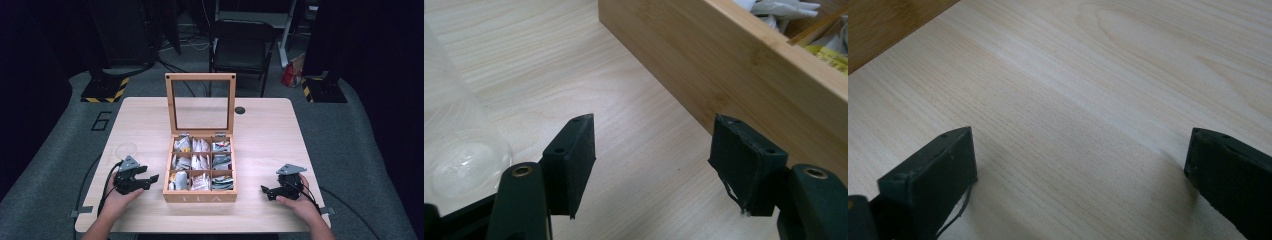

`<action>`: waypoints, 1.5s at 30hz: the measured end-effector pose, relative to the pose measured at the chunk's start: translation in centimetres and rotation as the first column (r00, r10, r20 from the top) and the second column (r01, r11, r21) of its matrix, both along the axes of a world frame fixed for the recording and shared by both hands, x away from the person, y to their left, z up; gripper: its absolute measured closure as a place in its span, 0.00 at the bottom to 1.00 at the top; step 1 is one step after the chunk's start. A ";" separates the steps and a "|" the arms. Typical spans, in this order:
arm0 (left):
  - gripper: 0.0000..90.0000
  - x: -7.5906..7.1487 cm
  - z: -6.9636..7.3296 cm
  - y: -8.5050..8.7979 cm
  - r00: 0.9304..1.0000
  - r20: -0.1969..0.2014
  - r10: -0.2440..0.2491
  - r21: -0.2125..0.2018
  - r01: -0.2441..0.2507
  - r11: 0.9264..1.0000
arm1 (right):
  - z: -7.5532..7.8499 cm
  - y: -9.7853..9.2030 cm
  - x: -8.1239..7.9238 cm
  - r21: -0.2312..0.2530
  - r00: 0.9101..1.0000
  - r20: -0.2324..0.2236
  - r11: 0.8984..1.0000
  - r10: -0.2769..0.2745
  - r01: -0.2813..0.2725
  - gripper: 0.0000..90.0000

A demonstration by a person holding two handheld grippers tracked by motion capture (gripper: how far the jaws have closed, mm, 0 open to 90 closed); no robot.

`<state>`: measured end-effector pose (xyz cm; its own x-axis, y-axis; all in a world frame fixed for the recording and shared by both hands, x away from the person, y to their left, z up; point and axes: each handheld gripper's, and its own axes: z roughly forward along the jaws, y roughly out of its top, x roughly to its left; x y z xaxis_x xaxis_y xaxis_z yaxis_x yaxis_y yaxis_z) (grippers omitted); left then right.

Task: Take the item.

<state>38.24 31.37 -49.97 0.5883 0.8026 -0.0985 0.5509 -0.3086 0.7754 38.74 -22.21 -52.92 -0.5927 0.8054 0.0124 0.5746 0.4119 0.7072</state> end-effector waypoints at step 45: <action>0.54 -0.7 5.3 -4.1 0.995 0.051 -0.083 -0.050 0.086 0.995 | 0.0 0.1 0.0 0.008 1.000 0.001 1.000 -0.007 0.007 0.00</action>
